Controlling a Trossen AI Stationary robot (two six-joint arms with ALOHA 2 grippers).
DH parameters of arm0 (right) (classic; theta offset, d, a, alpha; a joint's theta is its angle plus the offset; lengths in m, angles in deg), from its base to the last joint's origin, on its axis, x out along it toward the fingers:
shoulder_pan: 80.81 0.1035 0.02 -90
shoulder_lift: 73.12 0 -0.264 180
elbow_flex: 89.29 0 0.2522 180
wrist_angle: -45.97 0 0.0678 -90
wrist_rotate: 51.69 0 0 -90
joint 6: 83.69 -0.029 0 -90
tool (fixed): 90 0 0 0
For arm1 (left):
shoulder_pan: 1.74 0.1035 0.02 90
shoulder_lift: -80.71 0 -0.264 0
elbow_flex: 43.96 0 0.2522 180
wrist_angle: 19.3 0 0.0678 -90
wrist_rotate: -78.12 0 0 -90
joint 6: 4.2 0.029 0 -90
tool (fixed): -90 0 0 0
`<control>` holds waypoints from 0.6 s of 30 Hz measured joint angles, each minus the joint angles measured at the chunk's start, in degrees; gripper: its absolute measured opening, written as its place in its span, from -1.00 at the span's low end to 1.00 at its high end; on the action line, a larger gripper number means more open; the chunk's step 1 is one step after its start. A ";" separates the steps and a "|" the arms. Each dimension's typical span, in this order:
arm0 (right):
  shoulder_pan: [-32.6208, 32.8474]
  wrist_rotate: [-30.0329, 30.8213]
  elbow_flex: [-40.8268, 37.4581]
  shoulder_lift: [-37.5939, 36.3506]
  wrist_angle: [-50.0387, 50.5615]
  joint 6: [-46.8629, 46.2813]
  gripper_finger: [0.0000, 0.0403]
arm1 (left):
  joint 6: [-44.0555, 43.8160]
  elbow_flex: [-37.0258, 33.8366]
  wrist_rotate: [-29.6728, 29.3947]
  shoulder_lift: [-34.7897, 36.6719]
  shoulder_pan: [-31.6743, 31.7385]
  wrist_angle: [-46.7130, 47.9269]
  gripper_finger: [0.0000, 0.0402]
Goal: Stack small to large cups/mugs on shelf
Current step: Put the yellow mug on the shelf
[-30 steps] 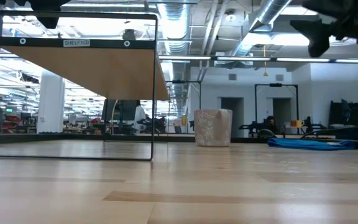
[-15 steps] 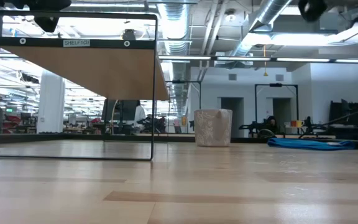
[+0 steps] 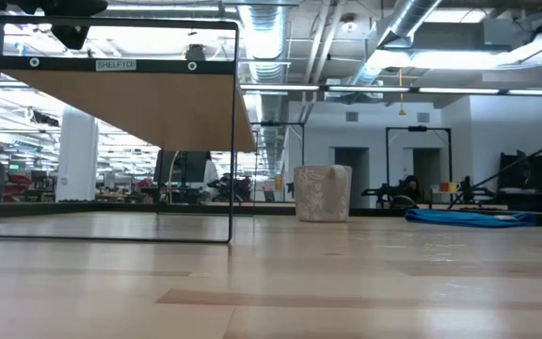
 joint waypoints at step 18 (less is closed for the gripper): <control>15.43 1.96 0.05 5.61 3.68 -42.20 0.29 | 0.07 0.00 -1.62 0.00 0.02 -0.06 -0.03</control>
